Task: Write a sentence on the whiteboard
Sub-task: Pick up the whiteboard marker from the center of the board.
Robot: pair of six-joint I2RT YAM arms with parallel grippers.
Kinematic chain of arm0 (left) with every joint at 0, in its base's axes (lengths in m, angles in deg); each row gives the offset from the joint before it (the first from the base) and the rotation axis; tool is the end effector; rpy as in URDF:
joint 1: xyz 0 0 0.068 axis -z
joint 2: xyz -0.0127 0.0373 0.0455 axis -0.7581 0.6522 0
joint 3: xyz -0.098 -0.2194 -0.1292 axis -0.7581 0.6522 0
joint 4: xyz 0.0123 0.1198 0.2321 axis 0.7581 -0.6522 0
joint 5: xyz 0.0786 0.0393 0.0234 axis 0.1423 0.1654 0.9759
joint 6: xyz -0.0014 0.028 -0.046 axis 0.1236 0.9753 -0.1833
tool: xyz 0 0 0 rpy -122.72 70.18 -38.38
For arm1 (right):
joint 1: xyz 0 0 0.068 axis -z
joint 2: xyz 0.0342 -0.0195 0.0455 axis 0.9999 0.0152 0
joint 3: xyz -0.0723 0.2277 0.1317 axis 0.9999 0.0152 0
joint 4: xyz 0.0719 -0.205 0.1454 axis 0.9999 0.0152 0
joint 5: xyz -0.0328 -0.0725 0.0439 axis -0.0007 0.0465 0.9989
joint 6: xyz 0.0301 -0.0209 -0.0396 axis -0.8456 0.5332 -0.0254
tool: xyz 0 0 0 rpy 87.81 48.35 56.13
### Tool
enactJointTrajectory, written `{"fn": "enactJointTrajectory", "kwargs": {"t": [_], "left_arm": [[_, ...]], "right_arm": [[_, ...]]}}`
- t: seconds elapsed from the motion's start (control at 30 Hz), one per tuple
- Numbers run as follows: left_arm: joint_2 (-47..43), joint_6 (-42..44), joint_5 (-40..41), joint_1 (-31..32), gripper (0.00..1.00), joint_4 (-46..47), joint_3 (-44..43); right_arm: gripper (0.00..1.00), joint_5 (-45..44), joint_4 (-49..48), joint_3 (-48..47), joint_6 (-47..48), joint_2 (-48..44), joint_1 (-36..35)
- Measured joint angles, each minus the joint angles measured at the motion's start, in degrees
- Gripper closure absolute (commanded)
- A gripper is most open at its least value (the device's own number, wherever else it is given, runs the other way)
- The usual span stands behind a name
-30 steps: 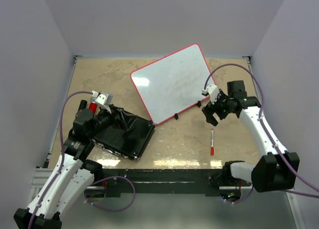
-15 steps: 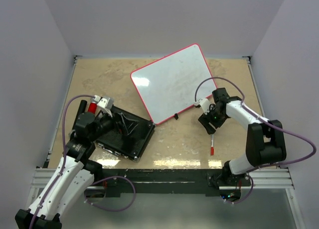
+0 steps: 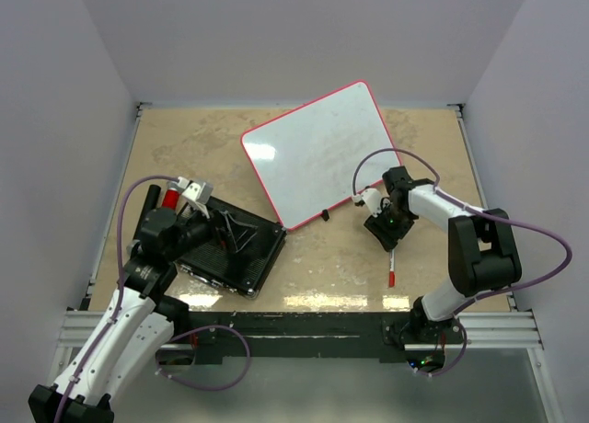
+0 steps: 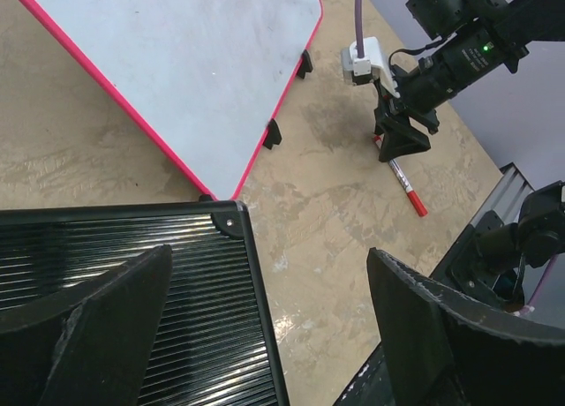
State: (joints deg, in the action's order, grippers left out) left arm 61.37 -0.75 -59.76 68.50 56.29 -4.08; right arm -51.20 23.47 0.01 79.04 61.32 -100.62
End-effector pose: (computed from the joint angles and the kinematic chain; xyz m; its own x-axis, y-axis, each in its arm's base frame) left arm 0.1342 -0.0638 0.2711 -0.4964 -0.2191 -0.8400 0.5527 0.6664 -0.5004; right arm 0.2611 0.0566 0.1580 -0.6716 -0.7216 -0.1682 -0.7321 0.6812 0.0011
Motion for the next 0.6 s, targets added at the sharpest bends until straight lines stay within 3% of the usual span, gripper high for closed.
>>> {"fn": "enactJointTrajectory", "kwargs": {"t": [0.37, 0.6], "left_arm": [[-0.1, -0.2, -1.4, 0.0, 0.06, 0.5, 0.6], [-0.5, -0.4, -2.5, 0.0, 0.08, 1.5, 0.7]], "right_arm": [[0.49, -0.3, 3.3, 0.1, 0.9, 0.1, -0.7], [0.64, -0.9, 4.9, 0.1, 0.9, 0.6, -2.4]]}}
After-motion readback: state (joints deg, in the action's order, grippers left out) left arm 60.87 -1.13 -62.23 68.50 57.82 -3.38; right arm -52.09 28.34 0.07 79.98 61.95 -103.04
